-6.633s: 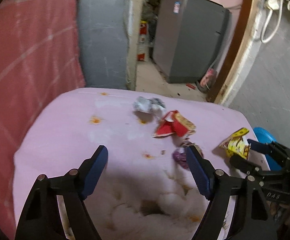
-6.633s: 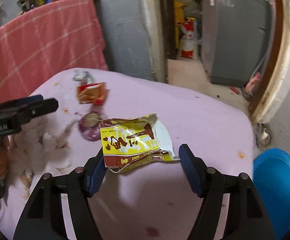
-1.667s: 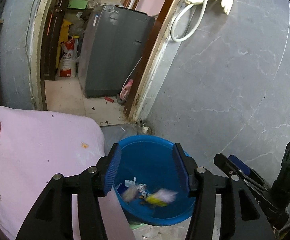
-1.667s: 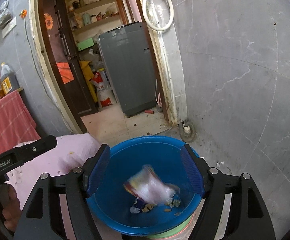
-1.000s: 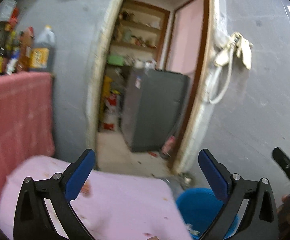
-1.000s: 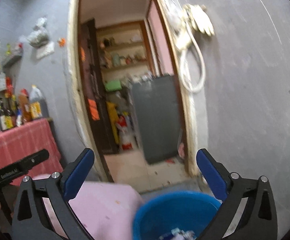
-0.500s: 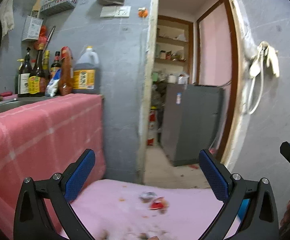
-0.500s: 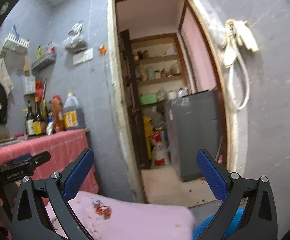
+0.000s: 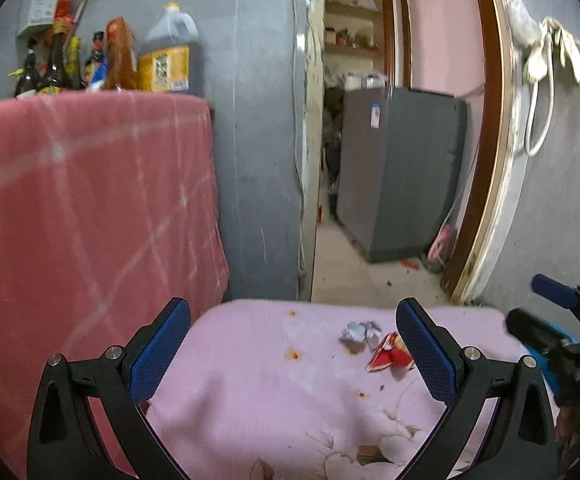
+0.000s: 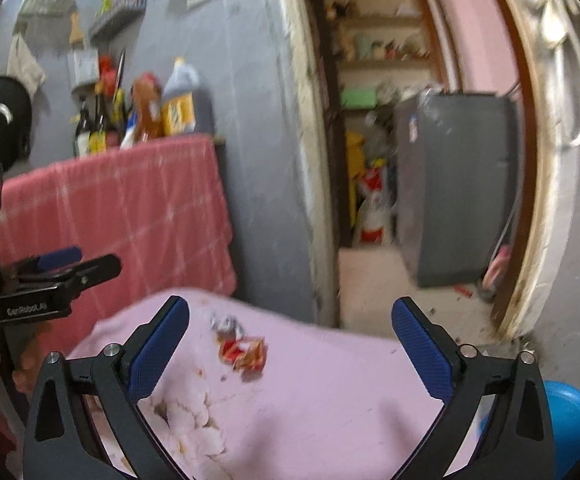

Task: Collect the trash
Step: 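Move both open tools back above the remaining scraps on the table, then grasp the red wrapper with the right tool while the left tool grasps the foil scrap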

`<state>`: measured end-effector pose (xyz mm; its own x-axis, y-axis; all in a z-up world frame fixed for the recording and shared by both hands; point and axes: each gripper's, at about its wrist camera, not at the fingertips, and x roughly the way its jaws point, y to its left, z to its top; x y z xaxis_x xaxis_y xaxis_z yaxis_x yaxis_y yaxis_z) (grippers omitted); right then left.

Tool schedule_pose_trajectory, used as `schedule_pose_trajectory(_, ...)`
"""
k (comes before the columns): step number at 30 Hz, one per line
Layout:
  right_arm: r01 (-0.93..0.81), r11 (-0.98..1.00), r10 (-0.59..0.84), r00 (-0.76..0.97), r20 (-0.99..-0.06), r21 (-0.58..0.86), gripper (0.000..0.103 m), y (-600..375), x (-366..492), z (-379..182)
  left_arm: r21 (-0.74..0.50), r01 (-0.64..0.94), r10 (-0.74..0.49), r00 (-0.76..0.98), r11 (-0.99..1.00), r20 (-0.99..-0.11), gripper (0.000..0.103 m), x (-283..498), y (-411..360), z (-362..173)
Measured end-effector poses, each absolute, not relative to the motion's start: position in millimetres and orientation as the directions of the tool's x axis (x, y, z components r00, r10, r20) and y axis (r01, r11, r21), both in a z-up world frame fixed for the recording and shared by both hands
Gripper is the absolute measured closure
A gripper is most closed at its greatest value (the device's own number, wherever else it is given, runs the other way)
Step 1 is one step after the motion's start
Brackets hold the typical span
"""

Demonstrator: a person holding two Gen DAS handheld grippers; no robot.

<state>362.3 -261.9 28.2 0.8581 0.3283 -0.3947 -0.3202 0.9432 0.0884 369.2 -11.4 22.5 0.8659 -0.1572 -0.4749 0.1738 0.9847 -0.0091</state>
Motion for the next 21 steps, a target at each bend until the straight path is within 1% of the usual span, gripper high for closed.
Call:
schedule_pose_trajectory(1,-0.331,0.94,0.335,0.844,-0.419,0.085,0.007,-258.2,367.1,22.8,-0.002,0.175,-0.154,0.859,0.984,-0.488,0.002,373.3,-12.5,18.1)
schedule_pose_trajectory(3,-0.354,0.932,0.348,0.813,-0.467,0.078,0.017,-250.6,376.3,12.8,0.008,0.178,-0.148,0.845,0.984,-0.514,0.006,382.0,-13.2,10.1)
schedule_pose_trajectory(4,-0.369,0.926,0.357,0.788,-0.501,0.078,0.018,-245.8,383.4,6.2,0.01,0.18,-0.147,0.835,0.984,-0.529,0.007,386.9,-13.1,6.8)
schedule_pose_trajectory(6,-0.39,0.916,0.372,0.745,-0.553,0.091,0.021,-238.4,394.4,-5.2,0.002,0.182,-0.148,0.81,0.983,-0.567,0.014,396.8,-12.9,-1.1)
schedule_pose_trajectory(7,-0.403,0.909,0.383,0.713,-0.587,0.104,0.023,-235.8,400.9,-12.6,-0.009,0.184,-0.155,0.798,0.983,-0.582,0.016,400.9,-12.4,-4.1)
schedule_pose_trajectory(9,-0.419,0.899,0.4,0.664,-0.632,0.128,0.031,-229.4,411.1,-22.7,-0.036,0.186,-0.168,0.771,0.982,-0.614,0.022,411.0,-10.1,-9.0)
schedule_pose_trajectory(10,-0.425,0.893,0.409,0.636,-0.654,0.145,0.034,-226.6,417.0,-28.6,-0.04,0.184,-0.168,0.761,0.982,-0.627,0.024,415.0,-10.0,-11.1)
schedule_pose_trajectory(12,-0.427,0.889,0.413,0.598,-0.687,0.164,0.043,-222.6,425.9,-38.6,-0.041,0.185,-0.167,0.747,0.982,-0.644,0.028,420.5,-10.6,-15.0)
schedule_pose_trajectory(13,-0.428,0.886,0.419,0.571,-0.706,0.179,0.045,-220.3,431.0,-44.7,-0.038,0.19,-0.169,0.742,0.981,-0.649,0.028,422.2,-11.3,-15.9)
schedule_pose_trajectory(17,-0.427,0.881,0.426,0.528,-0.735,0.204,0.061,-217.2,437.1,-56.9,-0.034,0.208,-0.177,0.72,0.978,-0.671,0.033,427.1,-14.6,-21.8)
schedule_pose_trajectory(19,-0.423,0.881,0.428,0.526,-0.735,0.21,0.066,-219.1,437.6,-59.0,-0.044,0.213,-0.185,0.709,0.976,-0.681,0.033,429.0,-14.4,-24.9)
schedule_pose_trajectory(21,-0.421,0.881,0.43,0.527,-0.733,0.214,0.075,-220.6,438.1,-59.9,-0.055,0.219,-0.196,0.698,0.974,-0.689,0.033,430.7,-15.5,-26.7)
